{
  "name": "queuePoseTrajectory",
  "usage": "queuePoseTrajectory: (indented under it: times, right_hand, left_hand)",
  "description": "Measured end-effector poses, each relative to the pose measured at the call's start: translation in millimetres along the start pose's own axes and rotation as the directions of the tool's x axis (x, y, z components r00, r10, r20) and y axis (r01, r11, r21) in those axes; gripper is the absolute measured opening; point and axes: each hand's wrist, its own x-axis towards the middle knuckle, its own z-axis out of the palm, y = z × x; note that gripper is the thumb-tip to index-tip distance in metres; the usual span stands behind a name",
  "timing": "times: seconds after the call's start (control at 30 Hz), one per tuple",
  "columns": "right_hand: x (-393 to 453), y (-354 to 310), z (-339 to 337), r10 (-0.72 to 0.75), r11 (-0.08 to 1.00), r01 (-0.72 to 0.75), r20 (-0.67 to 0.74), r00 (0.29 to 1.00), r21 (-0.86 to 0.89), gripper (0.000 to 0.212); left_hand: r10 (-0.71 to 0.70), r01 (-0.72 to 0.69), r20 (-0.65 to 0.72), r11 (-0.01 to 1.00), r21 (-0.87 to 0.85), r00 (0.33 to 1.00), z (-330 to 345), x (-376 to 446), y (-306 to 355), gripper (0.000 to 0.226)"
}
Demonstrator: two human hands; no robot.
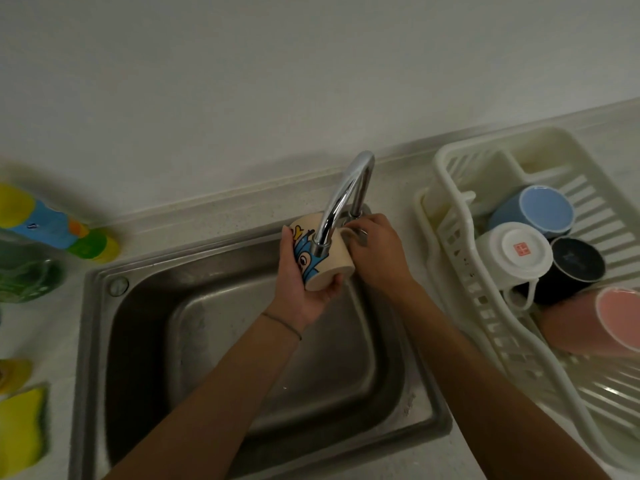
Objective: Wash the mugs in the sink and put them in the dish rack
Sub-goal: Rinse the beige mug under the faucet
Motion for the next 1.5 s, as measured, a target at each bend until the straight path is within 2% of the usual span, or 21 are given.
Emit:
queuePoseTrajectory:
  times: [0.17, 0.3, 0.4, 0.53, 0.63, 0.73, 0.87, 0.93, 1.1, 1.2, 1.33, 1.43, 1.5]
  right_hand:
    - [5.5, 0.3, -7.2, 0.027, 0.999, -0.027, 0.008, 1.000, 0.035, 0.027]
    - [5.0, -2.5, -9.3, 0.030, 0.999, -0.030, 0.055, 0.998, 0.011, 0.030]
    - [-11.4, -4.0, -9.6, 0.006, 0.999, -0.007, 0.036, 0.999, 0.032, 0.032]
    - [-49.9, -2.8, -10.0, -0.059, 0.993, 0.058, -0.010, 0.998, -0.103, 0.029]
    - [-81.3, -0.6, -10.7, -0.047, 0.987, 0.048, 0.014, 0.999, -0.156, 0.024]
    - [-106.8, 6.6, -12.4, -0.076, 0.967, 0.099, 0.104, 0.992, -0.234, 0.020]
    - [-125.2, 8.1, -21.0, -0.148, 0.944, 0.233, 0.330, 0.932, -0.233, 0.027]
    - [-130.9, 3.6, -23.5, -0.178, 0.930, 0.274, 0.351, 0.919, -0.245, 0.030]
    - [-141.2, -6.3, -32.5, -0.152, 0.961, 0.214, 0.312, 0.938, -0.173, 0.027]
    - [-148.1, -11.7, -41.9, -0.104, 0.985, 0.137, 0.279, 0.955, -0.102, 0.022]
    - [-159.3, -20.1, -61.8, -0.092, 0.989, 0.118, 0.250, 0.964, -0.092, 0.017]
    - [-170.1, -26.0, -85.3, -0.027, 0.993, 0.054, 0.238, 0.971, -0.108, 0.022]
    - [-181.5, -28.0, -103.1, 0.038, 0.994, -0.013, 0.224, 0.974, -0.109, 0.016]
  left_hand:
    - [-0.026, 0.027, 0.016, 1.000, -0.009, 1.000, 4.1, 7.1, 1.6, 0.086]
    - [-0.046, 0.046, 0.033, 0.999, -0.003, 0.998, 3.9, 7.7, 2.7, 0.081]
    - [-0.047, 0.047, 0.023, 0.999, 0.028, 0.999, 0.1, 4.4, 0.4, 0.078]
    - [-0.063, 0.064, -0.016, 0.993, 0.097, 0.998, -12.4, -9.4, -8.2, 0.078]
    - [-0.094, 0.099, -0.061, 0.990, 0.098, 0.994, -20.0, -28.0, -14.4, 0.074]
    - [-0.121, 0.126, -0.092, 0.991, 0.051, 0.988, -27.8, -47.1, -20.5, 0.073]
    - [-0.130, 0.129, -0.097, 0.992, -0.015, 0.987, -37.3, -67.6, -27.8, 0.074]
    - [-0.142, 0.141, -0.105, 0.990, -0.016, 0.984, -41.1, -75.9, -32.1, 0.072]
    - [-0.097, 0.124, -0.162, 0.979, 0.161, 0.982, -38.6, -94.5, -42.7, 0.062]
    - [-0.072, 0.108, -0.156, 0.966, 0.236, 0.985, -34.0, -103.8, -48.1, 0.064]
    - [-0.051, 0.114, -0.189, 0.934, 0.339, 0.981, -28.5, -109.8, -51.8, 0.068]
    - [0.077, 0.057, -0.240, 0.861, 0.506, 0.968, -13.8, -117.8, -52.7, 0.047]
    - [0.153, -0.009, -0.188, 0.798, 0.603, 0.970, -0.7, -125.7, -54.7, 0.037]
